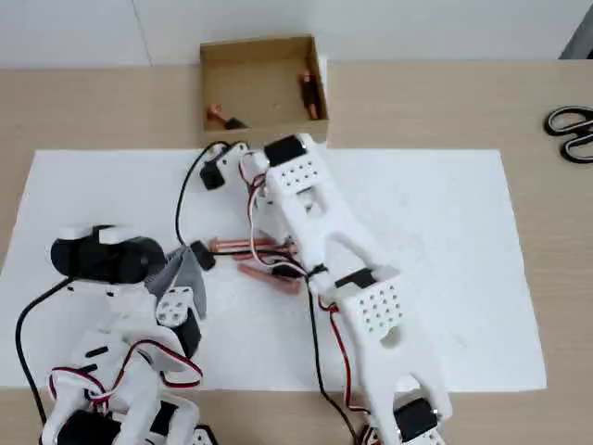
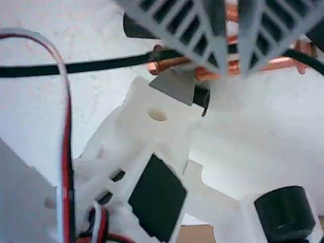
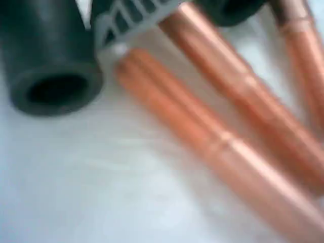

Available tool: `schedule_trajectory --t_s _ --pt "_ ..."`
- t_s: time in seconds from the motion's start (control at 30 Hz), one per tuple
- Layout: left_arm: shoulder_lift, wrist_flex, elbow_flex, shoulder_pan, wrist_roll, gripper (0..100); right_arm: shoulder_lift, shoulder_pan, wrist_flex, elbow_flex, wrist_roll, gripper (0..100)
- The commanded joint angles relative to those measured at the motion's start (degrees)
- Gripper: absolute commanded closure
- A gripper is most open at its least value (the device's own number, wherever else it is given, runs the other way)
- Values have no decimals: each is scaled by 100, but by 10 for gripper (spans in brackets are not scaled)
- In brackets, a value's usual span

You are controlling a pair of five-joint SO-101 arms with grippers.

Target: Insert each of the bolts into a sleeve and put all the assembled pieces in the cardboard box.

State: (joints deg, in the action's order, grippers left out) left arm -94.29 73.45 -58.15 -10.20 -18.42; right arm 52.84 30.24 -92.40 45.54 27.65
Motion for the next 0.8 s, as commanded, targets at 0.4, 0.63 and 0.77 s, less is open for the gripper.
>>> schedule_trajectory --t_s 0.4,0.63,0.77 --pt "-26 0 57 26 -44 992 215 -277 -198 888 9 995" --pt "-26 0 57 26 -44 992 -66 -945 -470 2101 -334 995" --pt "-26 0 57 26 -44 992 -699 -1015 -523 2145 -343 995"
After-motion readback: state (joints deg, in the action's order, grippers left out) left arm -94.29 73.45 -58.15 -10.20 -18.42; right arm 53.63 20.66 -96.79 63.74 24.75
